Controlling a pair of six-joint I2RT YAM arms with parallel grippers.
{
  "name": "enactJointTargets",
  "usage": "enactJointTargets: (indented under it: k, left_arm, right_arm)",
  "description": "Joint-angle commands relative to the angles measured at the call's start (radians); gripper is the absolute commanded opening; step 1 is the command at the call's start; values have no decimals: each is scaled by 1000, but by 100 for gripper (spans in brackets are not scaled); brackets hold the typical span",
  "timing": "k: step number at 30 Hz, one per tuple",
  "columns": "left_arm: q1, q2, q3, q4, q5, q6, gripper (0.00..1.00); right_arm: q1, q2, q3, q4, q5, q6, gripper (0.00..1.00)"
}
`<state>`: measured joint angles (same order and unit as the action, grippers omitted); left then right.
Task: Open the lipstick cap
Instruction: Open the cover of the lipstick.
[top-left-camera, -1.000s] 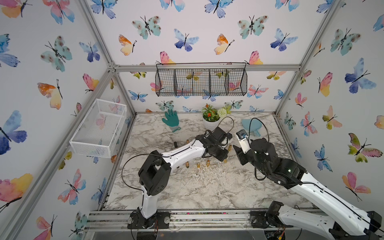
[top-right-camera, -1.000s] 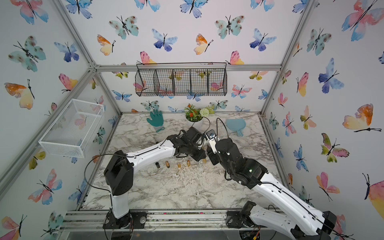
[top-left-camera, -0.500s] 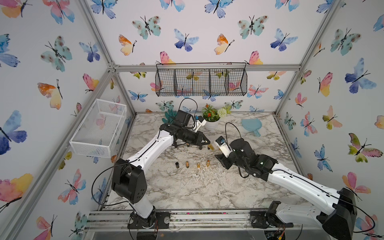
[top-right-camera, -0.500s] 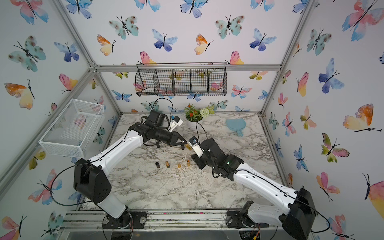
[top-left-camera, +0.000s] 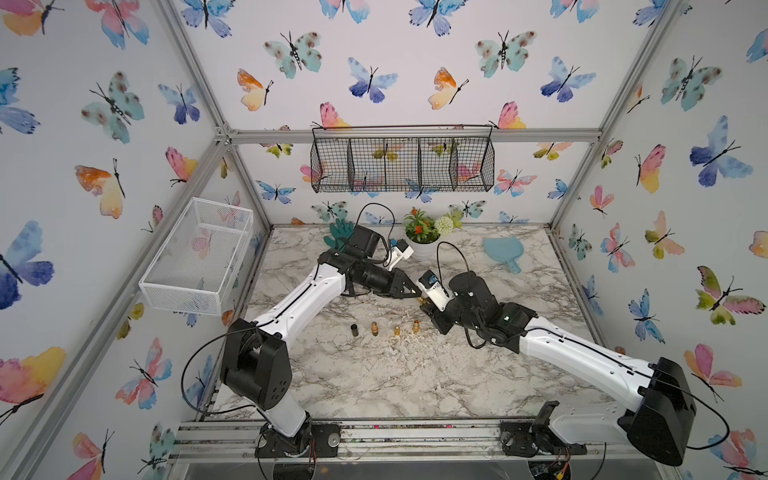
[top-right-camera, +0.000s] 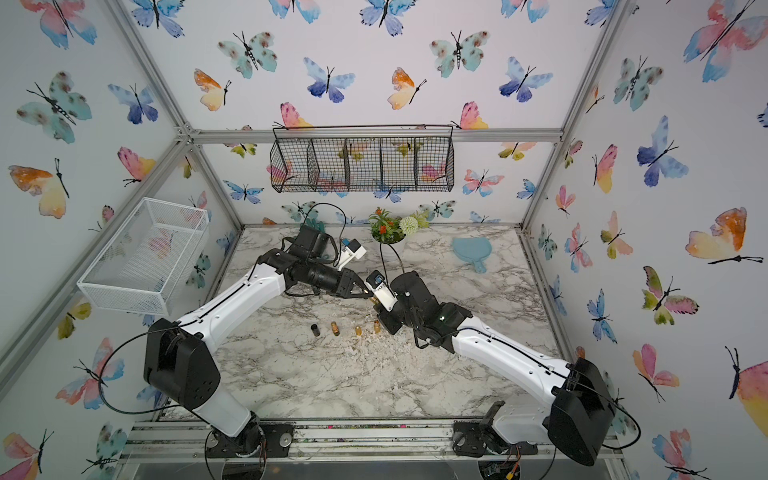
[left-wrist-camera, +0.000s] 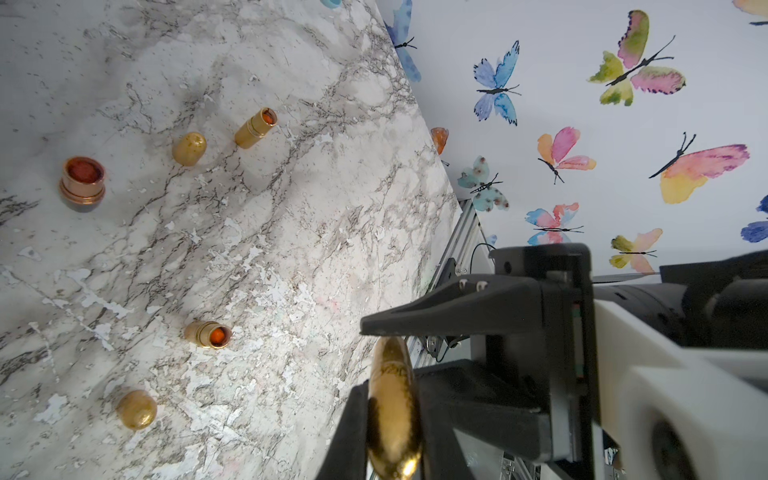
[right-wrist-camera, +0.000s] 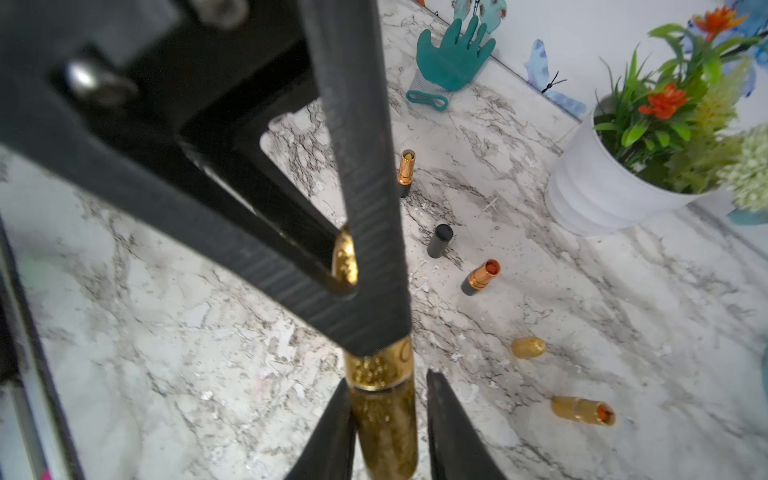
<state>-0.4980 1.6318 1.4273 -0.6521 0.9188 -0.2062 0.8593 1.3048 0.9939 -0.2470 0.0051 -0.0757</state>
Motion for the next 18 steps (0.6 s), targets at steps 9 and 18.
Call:
enactJointTargets:
  k: [9,18]
  left_arm:
    - [36,-17,36,-43,14,9,0]
    - [133,-25,37,4,24,-43,0]
  right_arm:
    - [-10,-10,48,-40,4,-36,2]
    - [-11,-104,-20,-127,80,-13,3]
